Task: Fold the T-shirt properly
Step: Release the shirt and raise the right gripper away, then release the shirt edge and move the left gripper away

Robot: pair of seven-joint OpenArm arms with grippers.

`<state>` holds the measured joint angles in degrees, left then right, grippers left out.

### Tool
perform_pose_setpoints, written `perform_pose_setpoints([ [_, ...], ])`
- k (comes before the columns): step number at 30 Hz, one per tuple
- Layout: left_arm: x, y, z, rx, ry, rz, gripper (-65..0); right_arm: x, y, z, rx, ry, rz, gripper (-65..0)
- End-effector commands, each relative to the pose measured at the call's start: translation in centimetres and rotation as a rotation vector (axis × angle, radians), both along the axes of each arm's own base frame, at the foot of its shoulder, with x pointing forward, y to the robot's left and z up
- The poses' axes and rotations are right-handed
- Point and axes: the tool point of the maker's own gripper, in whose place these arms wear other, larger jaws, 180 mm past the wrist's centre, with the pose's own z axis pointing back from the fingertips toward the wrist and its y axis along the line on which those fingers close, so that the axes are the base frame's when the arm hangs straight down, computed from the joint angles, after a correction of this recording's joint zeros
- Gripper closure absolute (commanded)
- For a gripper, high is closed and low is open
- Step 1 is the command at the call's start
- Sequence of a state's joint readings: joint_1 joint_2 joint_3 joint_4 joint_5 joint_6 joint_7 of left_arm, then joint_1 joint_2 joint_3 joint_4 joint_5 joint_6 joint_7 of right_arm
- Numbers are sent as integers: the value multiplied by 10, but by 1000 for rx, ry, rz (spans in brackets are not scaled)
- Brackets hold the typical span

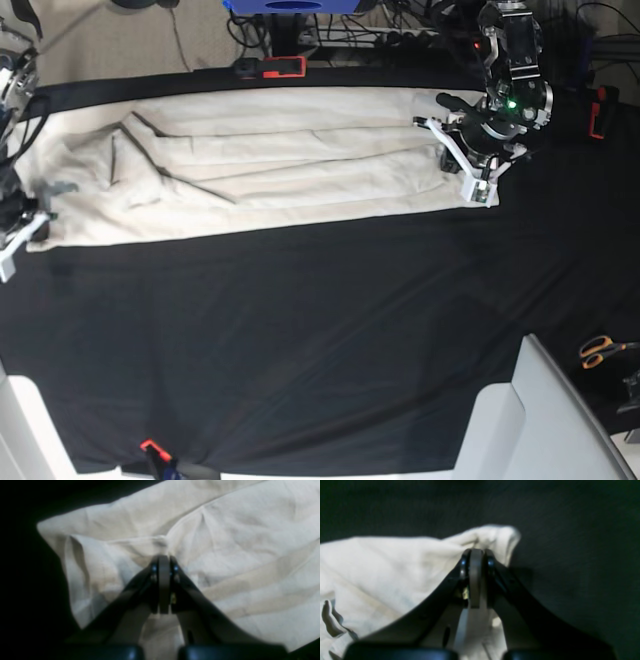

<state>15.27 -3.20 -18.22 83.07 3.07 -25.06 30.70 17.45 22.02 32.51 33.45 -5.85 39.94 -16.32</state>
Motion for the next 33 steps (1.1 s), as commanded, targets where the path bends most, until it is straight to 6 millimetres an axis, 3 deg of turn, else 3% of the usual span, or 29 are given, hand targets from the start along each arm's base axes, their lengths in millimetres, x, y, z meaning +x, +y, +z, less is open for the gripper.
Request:
perform_pose_setpoints([
  [1,-2,9,3,36,7,3,0,21,-16,23,-20,-76,-18,-33],
  [6,6,10,17,49,-37,-3,0,31,-19,30,-16,-128,-32,-33],
  [9,11,10,26,63,-63,-11,0,38,-30,34,-85,-157,-72,-33],
  [17,13,12,31,71,-76,-13,0,43,-49,38,-228,-142,-68,-33],
  [20,14,22,47,92,-117,7,0,57,-52,54,-235,-206,-76,-33],
  [25,18,44,83,156,-193,59,0,72,-68,99,-326,-341,-53,-33],
  [28,15,59,95,193,-200,90,0,56,-91,131,-403,-387,-101,-33],
  [30,12,70,99,203,-205,119,0,43,-92,146,-427,-400,-140,-33],
  [33,8,81,101,215,-205,150,0,8,-92,156,-464,-357,-206,-33],
])
